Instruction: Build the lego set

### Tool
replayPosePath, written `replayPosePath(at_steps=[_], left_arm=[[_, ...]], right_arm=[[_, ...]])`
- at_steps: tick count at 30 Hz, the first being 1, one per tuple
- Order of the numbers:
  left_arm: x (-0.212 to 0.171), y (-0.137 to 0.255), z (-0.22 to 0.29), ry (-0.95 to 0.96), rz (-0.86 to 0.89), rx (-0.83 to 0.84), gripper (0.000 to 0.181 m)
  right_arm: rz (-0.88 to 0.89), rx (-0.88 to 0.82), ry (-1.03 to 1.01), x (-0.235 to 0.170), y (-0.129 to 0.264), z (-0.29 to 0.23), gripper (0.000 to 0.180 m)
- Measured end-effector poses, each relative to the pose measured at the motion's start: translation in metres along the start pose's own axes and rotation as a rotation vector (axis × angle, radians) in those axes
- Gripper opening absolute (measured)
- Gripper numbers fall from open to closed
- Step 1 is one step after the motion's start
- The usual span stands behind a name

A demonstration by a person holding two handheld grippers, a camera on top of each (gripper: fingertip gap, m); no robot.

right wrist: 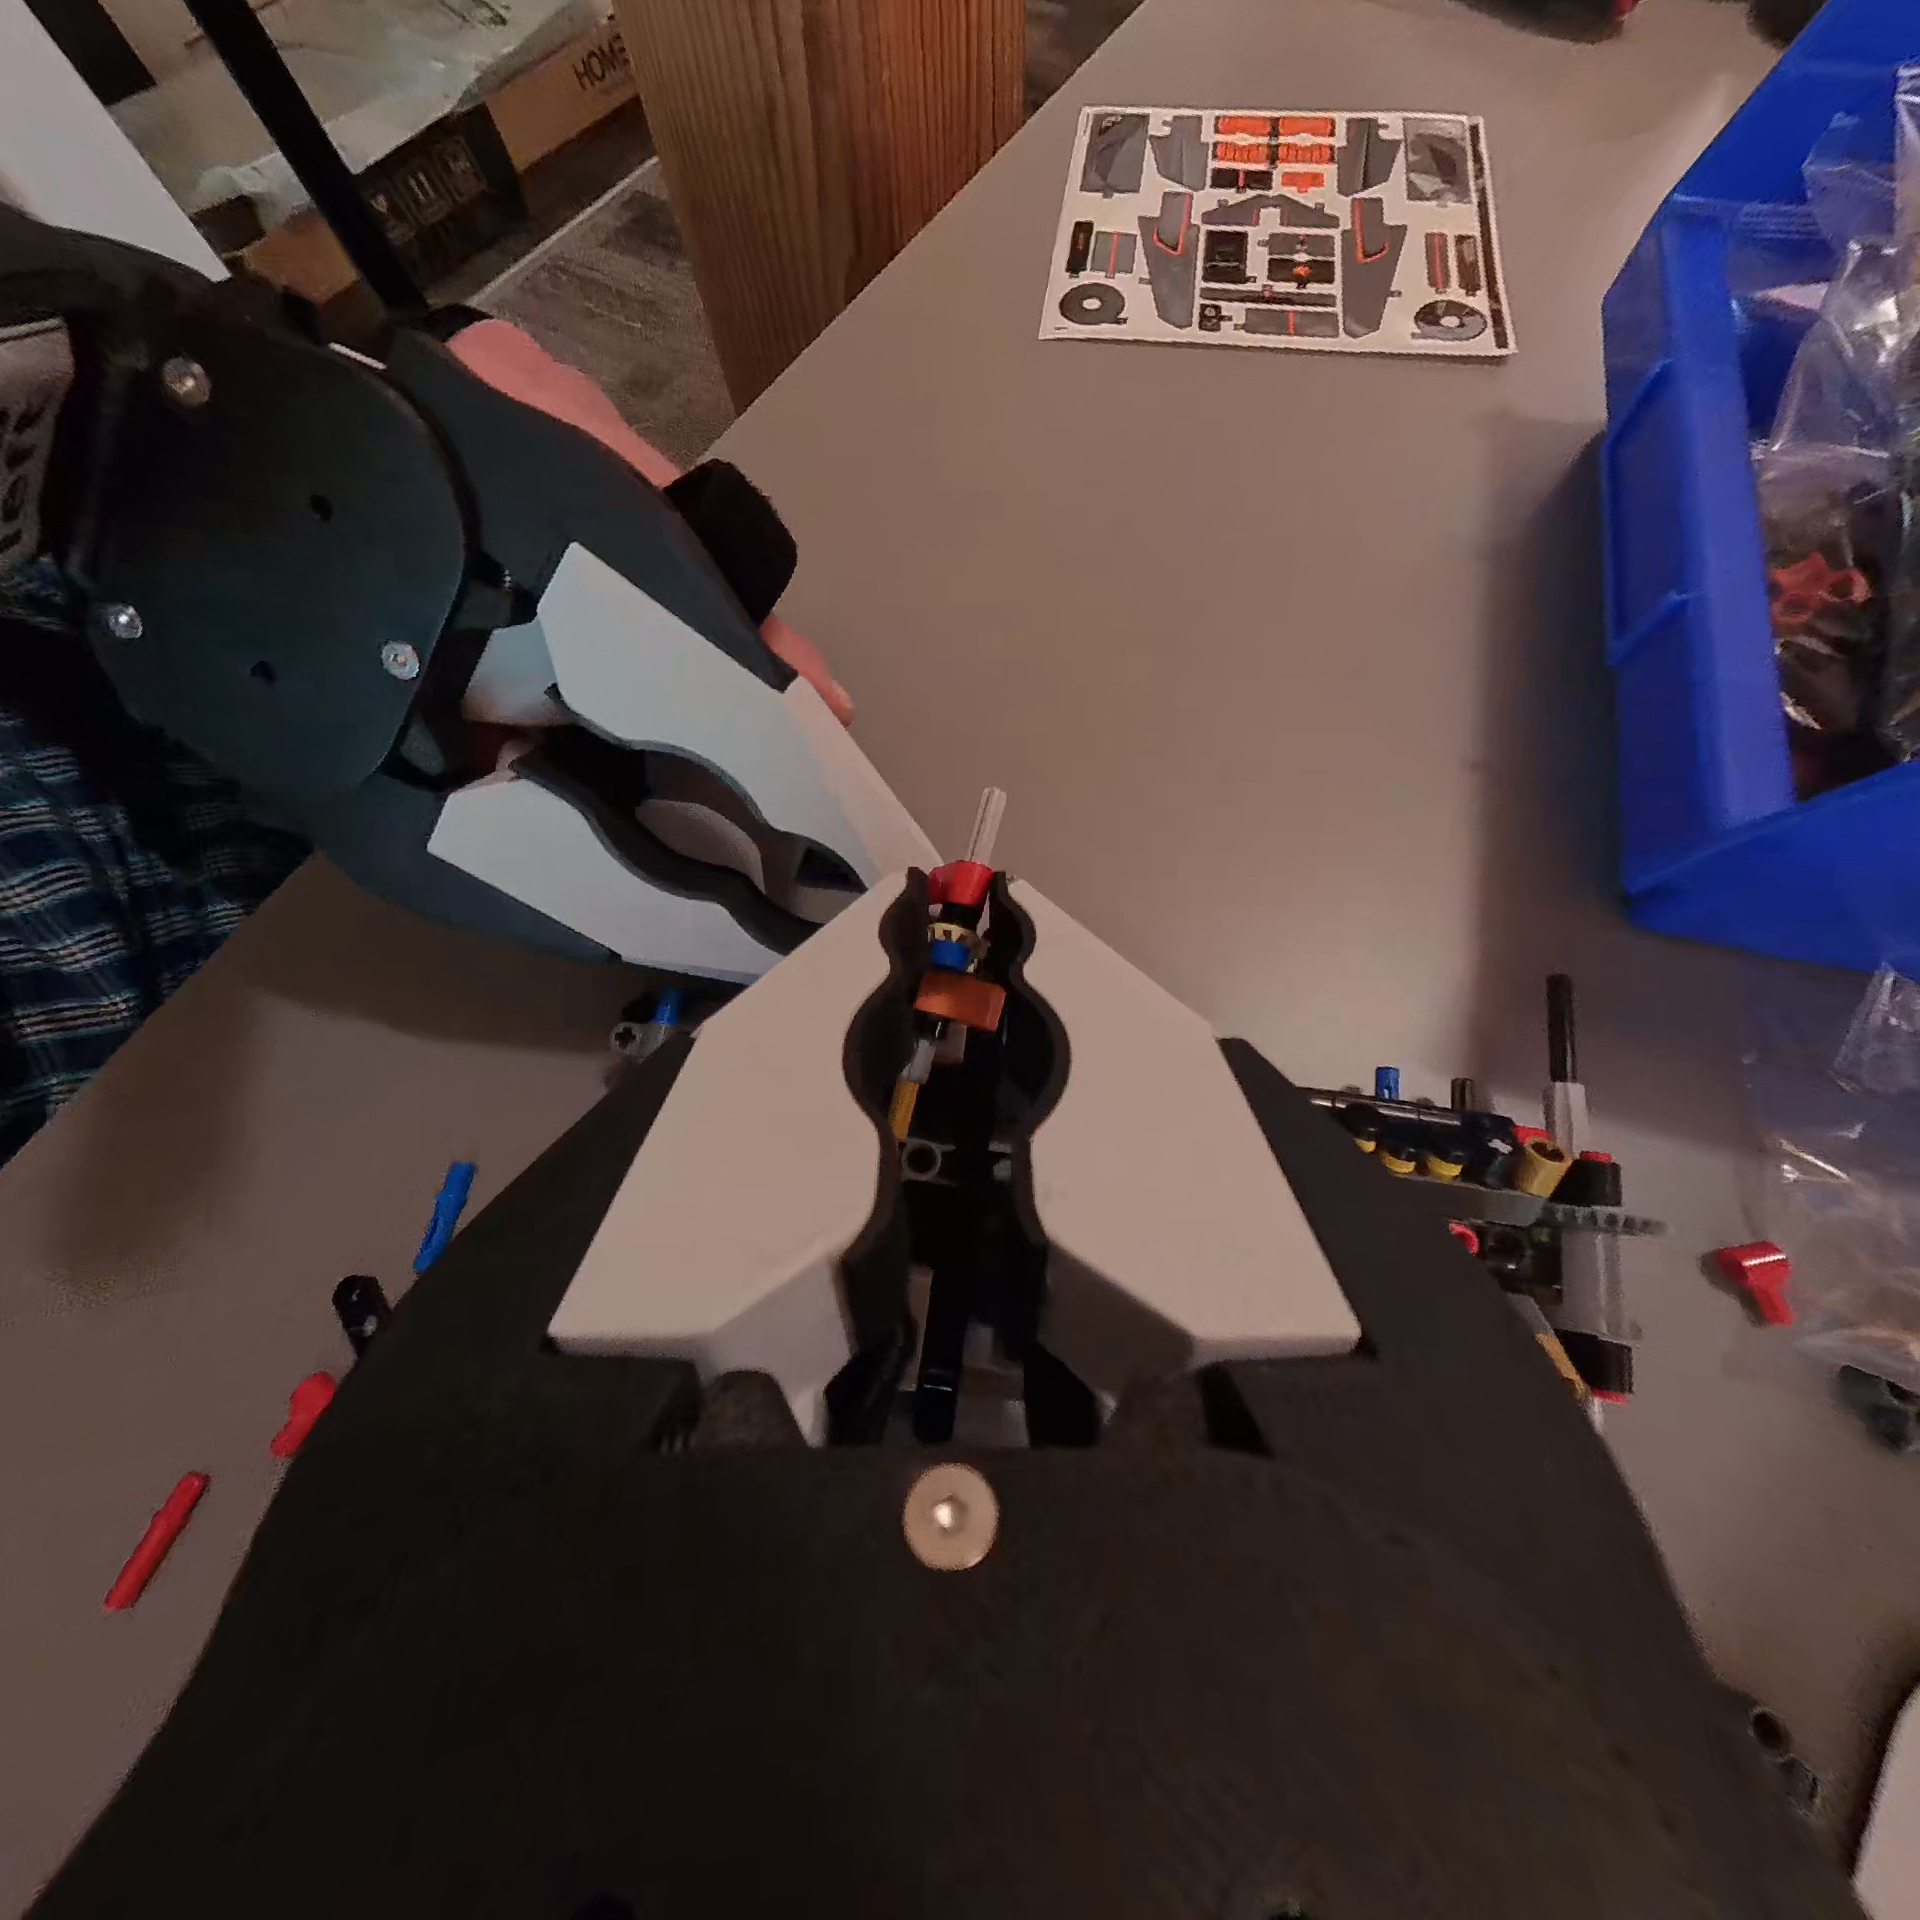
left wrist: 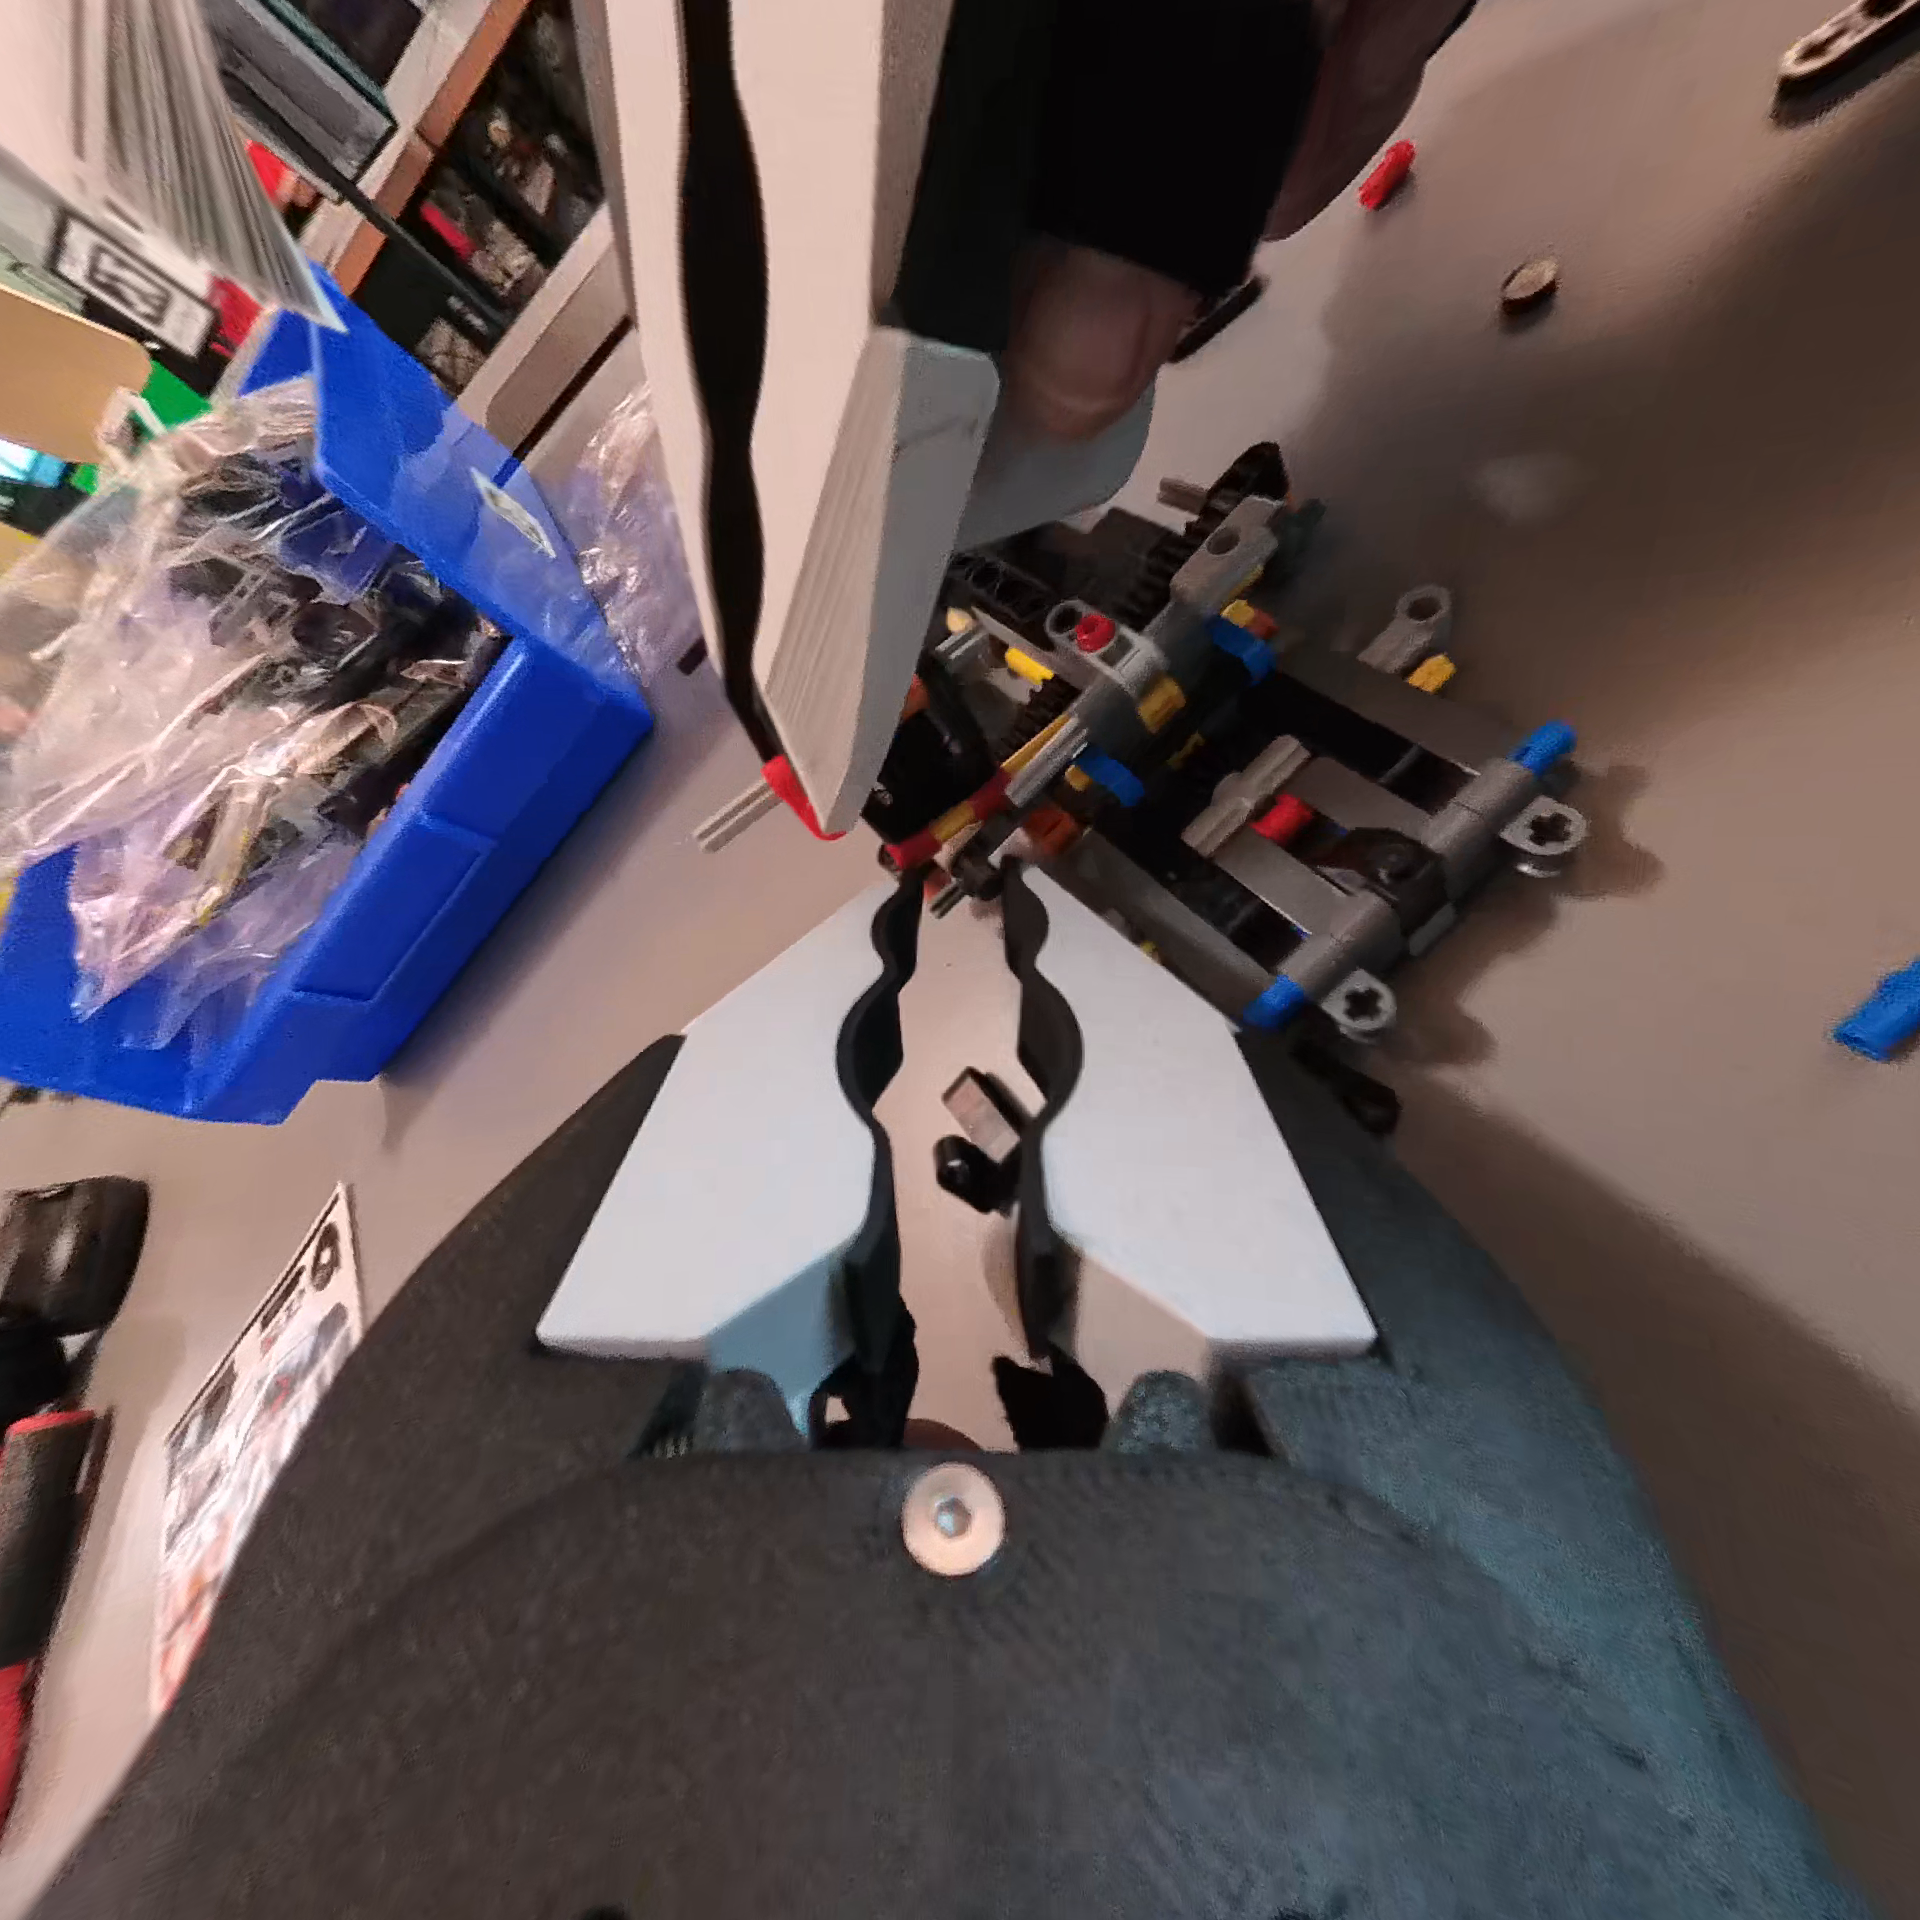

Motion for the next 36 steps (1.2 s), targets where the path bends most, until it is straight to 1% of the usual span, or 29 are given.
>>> replayPosePath(at_steps=[1, 2, 4, 6, 8, 11, 13, 16, 17, 20, 23, 25, 27, 29, 31, 32, 34, 36], left_arm=[[-0.001, 0.002, -0.001, 0.011, 0.005, 0.0, 0.022], [-0.002, 0.003, -0.004, 0.024, 0.007, 0.023, 0.034], [-0.004, 0.005, -0.008, 0.036, 0.009, -0.005, 0.036], [-0.005, 0.006, -0.013, 0.037, 0.021, -0.012, 0.034], [-0.004, 0.005, -0.012, 0.074, 0.042, -0.09, 0.033], [-0.002, 0.004, -0.012, 0.09, 0.064, -0.128, 0.032], [0.0, 0.005, -0.014, 0.103, 0.082, -0.183, 0.032], [-0.002, 0.006, -0.021, 0.122, 0.101, -0.221, 0.033], [-0.002, 0.006, -0.024, 0.144, 0.113, -0.25, 0.033], [0.001, 0.004, -0.028, 0.226, 0.155, -0.343, 0.035], [0.0, -0.003, -0.029, 0.228, 0.122, -0.385, 0.035], [-0.002, -0.007, -0.03, 0.279, 0.105, -0.443, 0.037], [-0.004, -0.009, -0.035, 0.308, 0.106, -0.441, 0.038], [-0.007, -0.012, -0.041, 0.334, 0.057, -0.468, 0.042], [-0.01, -0.016, -0.045, 0.367, 0.046, -0.507, 0.044], [-0.009, -0.016, -0.047, 0.39, 0.054, -0.526, 0.043], [-0.007, -0.017, -0.046, 0.447, 0.063, -0.625, 0.039], [-0.007, -0.02, -0.046, 0.477, 0.055, -0.66, 0.03]], right_arm=[[-0.008, 0.0, -0.002, -0.001, 0.0, 0.0, 0.007], [-0.02, 0.0, 0.002, -0.003, 0.0, 0.0, 0.007], [-0.029, 0.015, 0.003, -0.004, -0.001, -0.001, 0.006], [-0.043, 0.027, 0.01, -0.005, -0.002, -0.002, 0.006], [-0.067, 0.027, 0.026, -0.006, -0.002, -0.004, 0.006], [-0.102, 0.067, 0.019, -0.009, -0.001, -0.007, 0.015], [-0.12, 0.094, 0.001, -0.012, 0.002, -0.006, 0.023], [-0.123, 0.085, 0.014, -0.012, 0.012, -0.005, 0.033], [-0.113, 0.092, 0.019, -0.01, 0.016, -0.006, 0.033], [-0.116, 0.062, 0.018, -0.01, 0.029, -0.006, 0.033], [-0.162, 0.017, -0.003, -0.019, 0.041, -0.002, 0.036], [-0.186, -0.003, -0.013, -0.024, 0.049, -0.001, 0.032], [-0.191, -0.017, -0.021, -0.026, 0.056, -0.003, 0.032], [-0.179, -0.015, -0.038, -0.028, 0.059, -0.006, 0.029], [-0.191, -0.014, -0.045, -0.034, 0.059, -0.007, 0.029], [-0.2, -0.013, -0.052, -0.037, 0.057, -0.007, 0.029], [-0.214, -0.007, -0.06, -0.041, 0.055, -0.007, 0.028], [-0.215, 0.003, -0.06, -0.042, 0.053, -0.009, 0.027]])
Point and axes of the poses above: each gripper's, where its closed fingertips meet, y back along the fingers, x out of its top, z = x × y across the jaws, the point moved 9 cm from there along y, back along the fingers, and after that the axes turned 1 degree about -y, right-handed, at the moved point
